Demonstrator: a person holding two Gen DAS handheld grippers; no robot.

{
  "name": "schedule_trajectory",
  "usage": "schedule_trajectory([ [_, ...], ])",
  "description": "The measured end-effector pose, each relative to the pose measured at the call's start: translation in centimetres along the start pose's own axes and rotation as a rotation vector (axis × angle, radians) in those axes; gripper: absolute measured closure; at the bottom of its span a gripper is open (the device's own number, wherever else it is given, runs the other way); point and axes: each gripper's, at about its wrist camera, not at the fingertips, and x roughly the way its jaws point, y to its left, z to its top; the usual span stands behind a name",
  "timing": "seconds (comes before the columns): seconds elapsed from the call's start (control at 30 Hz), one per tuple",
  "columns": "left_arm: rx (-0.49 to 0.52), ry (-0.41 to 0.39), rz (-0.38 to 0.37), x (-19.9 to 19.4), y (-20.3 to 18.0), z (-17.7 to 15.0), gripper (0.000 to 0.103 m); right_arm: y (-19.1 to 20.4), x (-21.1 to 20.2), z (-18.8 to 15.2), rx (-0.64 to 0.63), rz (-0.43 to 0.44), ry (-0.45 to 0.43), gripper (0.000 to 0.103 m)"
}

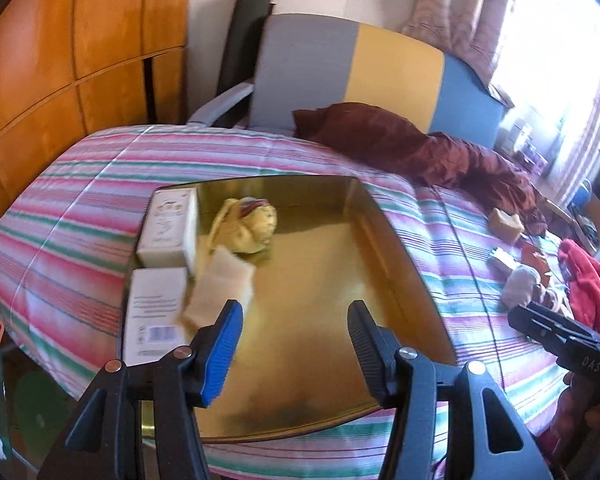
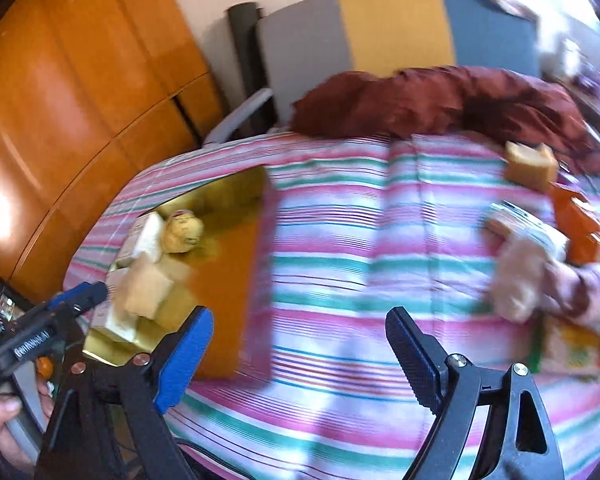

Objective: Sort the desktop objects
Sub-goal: 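Move both grippers back toward the socks and sponges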

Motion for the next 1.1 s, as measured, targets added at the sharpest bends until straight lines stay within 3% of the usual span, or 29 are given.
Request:
schedule_trajectory([
  [0.53, 0.214, 0.054, -0.166, 1.9, -10.8, 1.1, 0.048, -16.2, -8.8, -7.1, 0.305, -0.231, -0.025, 0.015],
  [0.7, 0.275, 0.093, -0.219, 3.2, -14.4, 1.0, 0.048, -18.1, -9.8, -7.3, 0.368, -0.188, -0.054, 0.017],
  [0.87, 0.322, 0.14, -0.251, 4.5, -17.1, 0.2, 0.048, -17.8, -8.8, -6.8, 0.339, -0.163, -0.048, 0.021],
  [1.1, 0.39, 0.179, -0.275, 6.0, -19.7, -0.6, 0.047, -20.4, -10.7, -6.9, 0.405, -0.226, -0.104, 0.022],
])
